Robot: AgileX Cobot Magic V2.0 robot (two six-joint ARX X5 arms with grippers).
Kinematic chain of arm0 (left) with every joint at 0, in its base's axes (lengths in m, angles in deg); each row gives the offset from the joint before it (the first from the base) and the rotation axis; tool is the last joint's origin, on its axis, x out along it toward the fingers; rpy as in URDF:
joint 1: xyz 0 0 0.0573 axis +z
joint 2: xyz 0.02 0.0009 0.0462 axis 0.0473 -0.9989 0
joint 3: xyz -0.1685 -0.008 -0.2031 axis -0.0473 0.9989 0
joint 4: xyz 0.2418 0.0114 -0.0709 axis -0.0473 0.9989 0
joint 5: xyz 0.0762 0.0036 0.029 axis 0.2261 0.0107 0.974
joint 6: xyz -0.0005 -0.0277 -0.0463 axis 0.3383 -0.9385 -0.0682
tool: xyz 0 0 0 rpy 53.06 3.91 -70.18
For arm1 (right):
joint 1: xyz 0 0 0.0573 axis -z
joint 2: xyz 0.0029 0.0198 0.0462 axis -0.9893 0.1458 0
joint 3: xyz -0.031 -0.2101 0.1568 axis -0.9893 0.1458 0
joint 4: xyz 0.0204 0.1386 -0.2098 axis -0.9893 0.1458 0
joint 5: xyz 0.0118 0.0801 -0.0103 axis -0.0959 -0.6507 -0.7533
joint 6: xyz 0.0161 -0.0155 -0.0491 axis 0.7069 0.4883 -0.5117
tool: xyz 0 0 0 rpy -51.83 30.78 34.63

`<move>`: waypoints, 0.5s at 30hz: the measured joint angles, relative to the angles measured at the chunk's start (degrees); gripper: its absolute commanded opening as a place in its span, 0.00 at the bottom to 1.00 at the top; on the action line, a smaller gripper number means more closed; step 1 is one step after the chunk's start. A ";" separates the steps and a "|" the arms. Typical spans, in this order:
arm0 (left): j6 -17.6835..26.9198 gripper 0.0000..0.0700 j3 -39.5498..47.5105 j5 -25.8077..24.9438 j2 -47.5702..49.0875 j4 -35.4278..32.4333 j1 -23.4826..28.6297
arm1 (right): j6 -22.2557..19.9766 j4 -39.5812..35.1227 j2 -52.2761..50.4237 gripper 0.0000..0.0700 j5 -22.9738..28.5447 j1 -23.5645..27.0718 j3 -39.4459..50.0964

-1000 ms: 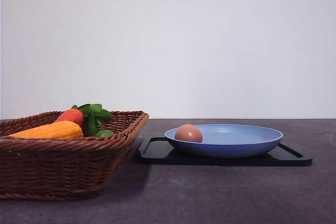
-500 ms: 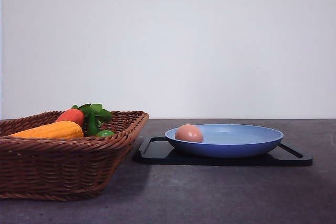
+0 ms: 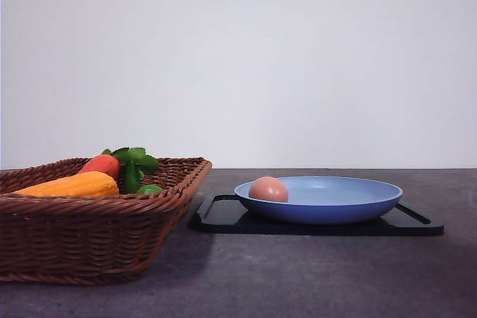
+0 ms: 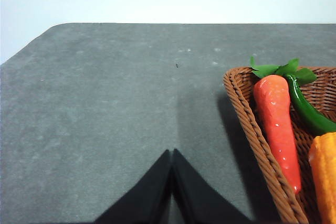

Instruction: Transfer egg from basket to plate and serve

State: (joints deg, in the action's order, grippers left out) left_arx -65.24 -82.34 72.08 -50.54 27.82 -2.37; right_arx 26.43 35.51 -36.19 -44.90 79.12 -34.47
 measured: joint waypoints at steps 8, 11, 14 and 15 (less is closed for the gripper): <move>0.00 0.00 0.00 0.00 0.00 0.01 0.00 | 0.14 -0.03 0.00 0.00 0.02 0.00 0.00; 0.00 0.00 0.00 0.00 0.00 -0.01 0.00 | 0.13 -0.02 0.00 0.00 0.02 0.00 0.00; 0.00 0.00 0.00 0.00 0.00 0.01 0.00 | 0.14 -0.02 0.00 0.00 0.02 0.00 0.00; 0.00 0.00 0.00 0.00 0.00 0.00 0.00 | 0.14 -0.02 0.00 0.00 0.02 0.00 0.00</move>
State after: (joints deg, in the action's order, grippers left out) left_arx -65.24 -82.34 72.08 -50.54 27.83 -2.37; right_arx 26.57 35.50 -36.19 -44.87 79.12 -34.47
